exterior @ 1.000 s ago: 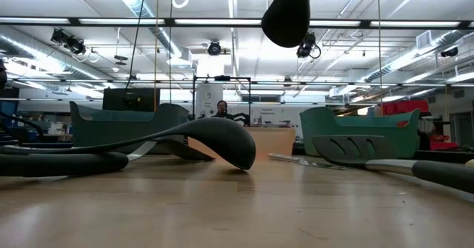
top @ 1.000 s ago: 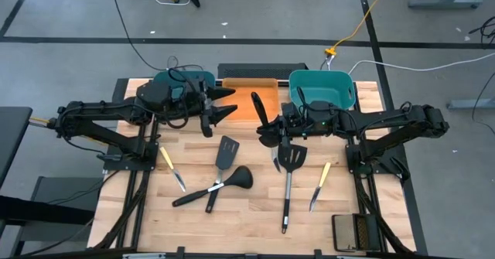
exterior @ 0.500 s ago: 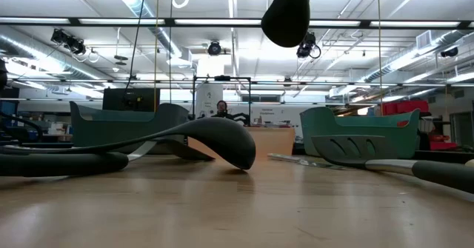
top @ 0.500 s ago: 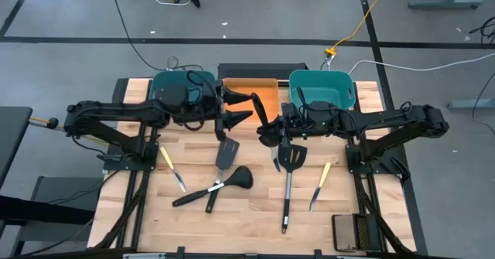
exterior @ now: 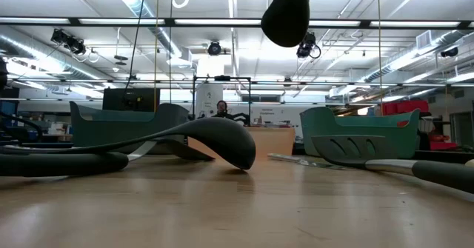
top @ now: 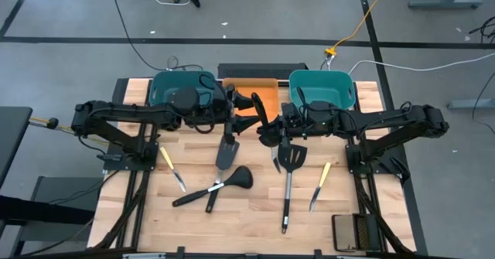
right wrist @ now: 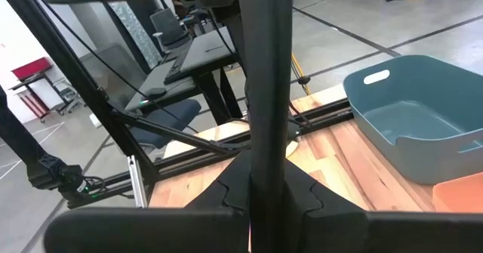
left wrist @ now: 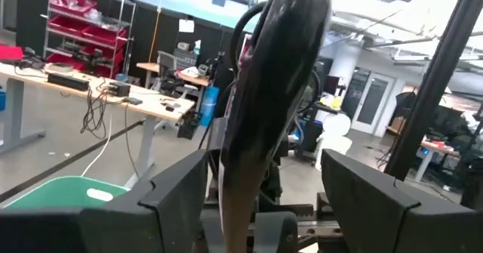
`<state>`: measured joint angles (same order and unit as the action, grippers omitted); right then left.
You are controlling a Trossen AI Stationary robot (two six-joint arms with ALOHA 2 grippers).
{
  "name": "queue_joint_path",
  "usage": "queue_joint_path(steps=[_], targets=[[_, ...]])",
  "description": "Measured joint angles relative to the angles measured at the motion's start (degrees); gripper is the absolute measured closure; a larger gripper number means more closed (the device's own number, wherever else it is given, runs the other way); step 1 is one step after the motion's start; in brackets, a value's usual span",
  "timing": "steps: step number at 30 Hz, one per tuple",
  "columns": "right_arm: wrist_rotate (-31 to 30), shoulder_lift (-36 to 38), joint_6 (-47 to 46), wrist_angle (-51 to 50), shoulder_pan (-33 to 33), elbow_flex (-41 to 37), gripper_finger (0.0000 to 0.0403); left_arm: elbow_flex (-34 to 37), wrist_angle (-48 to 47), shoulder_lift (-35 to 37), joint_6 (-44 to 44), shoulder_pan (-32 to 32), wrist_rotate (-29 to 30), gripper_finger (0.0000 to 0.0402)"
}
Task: Pick & Place Kitchen Items
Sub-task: Put the black ladle into the blue bin
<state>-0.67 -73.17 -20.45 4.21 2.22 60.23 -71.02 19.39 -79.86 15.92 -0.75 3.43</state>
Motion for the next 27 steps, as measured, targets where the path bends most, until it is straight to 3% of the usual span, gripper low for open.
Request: queue_joint_path(steps=[15, 27], targets=[[-0.73, 0.0, 0.0, -0.04, 0.02, 0.0, 0.0369, 0.02, 2.44, -0.98, 0.38, -0.09, -0.27, 0.0138], [-4.9, 0.0, 0.16, 0.0, 0.02, 0.0, 0.0369, 0.0, 2.44, -0.98, 0.17, -0.11, 0.52, 0.0138]])
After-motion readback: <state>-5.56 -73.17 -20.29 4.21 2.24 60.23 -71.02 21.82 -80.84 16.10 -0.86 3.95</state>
